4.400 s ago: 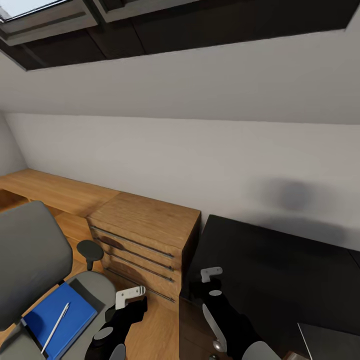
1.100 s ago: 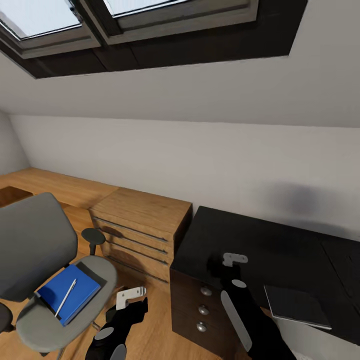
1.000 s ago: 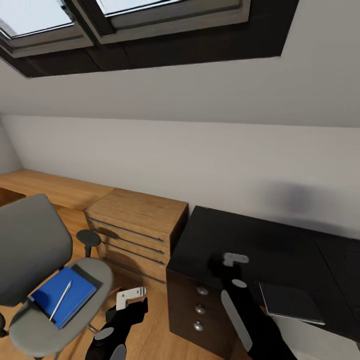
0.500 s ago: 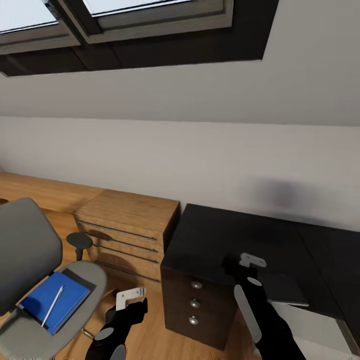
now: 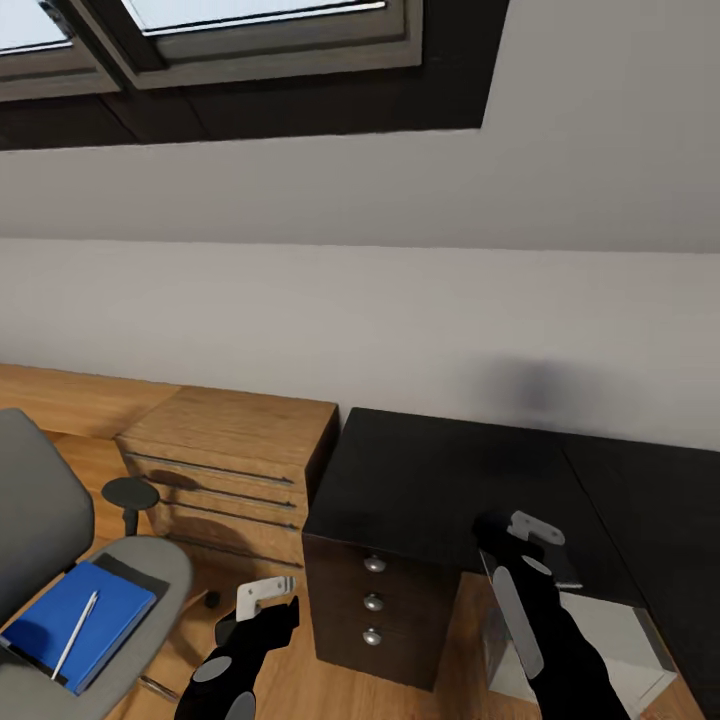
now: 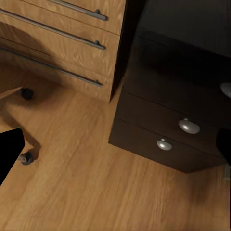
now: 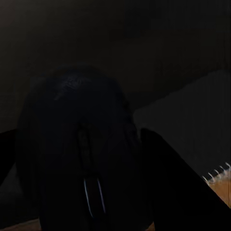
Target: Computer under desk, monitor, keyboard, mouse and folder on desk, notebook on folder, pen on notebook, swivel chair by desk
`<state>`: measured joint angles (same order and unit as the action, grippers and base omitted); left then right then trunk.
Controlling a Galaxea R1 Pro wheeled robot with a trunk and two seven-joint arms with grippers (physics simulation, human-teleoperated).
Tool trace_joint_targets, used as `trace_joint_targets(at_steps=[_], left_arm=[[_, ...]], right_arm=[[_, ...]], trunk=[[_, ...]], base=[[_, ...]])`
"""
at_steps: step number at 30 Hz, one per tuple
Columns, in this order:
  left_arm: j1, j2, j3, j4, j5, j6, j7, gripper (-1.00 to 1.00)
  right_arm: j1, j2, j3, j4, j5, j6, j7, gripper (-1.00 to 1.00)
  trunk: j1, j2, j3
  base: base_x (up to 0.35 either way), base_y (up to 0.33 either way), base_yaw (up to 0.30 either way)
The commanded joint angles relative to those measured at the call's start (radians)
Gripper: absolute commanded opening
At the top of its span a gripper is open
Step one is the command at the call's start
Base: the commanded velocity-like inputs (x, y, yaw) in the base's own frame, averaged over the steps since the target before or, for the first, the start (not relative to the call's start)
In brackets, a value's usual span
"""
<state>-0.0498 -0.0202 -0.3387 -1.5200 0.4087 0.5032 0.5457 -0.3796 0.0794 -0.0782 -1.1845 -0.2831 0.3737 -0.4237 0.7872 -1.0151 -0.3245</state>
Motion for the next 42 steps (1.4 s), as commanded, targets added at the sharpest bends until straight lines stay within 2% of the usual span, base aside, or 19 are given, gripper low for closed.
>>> trace_joint_targets(at_steps=[1, 11, 14, 42], left_arm=[[-0.001, 0.000, -0.002, -0.002, 0.010, 0.002, 0.010, 1.00], [-0.001, 0.000, -0.014, 0.000, 0.012, 0.003, 0.010, 1.00], [-0.001, 0.000, -0.015, 0.000, 0.012, 0.003, 0.010, 1.00], [0.001, 0.000, -0.019, -0.011, 0.011, 0.000, 0.010, 1.00]], right_arm=[[-0.001, 0.000, -0.014, 0.000, -0.012, 0.001, -0.006, -1.00], [-0.001, -0.009, -0.120, 0.004, -0.010, -0.001, -0.008, -1.00], [-0.001, -0.011, -0.134, 0.006, -0.011, -0.001, -0.007, -1.00], [-0.002, -0.012, -0.140, 0.068, -0.010, -0.045, -0.004, -1.00]], trunk=[[0.000, -0.001, -0.001], [0.000, -0.001, 0.004], [0.000, -0.001, 0.005], [0.000, -0.001, 0.016]], base=[[0.000, 0.000, -0.242], [0.000, -0.060, -0.250], [0.000, -0.091, -0.259], [0.000, -0.005, -0.277]])
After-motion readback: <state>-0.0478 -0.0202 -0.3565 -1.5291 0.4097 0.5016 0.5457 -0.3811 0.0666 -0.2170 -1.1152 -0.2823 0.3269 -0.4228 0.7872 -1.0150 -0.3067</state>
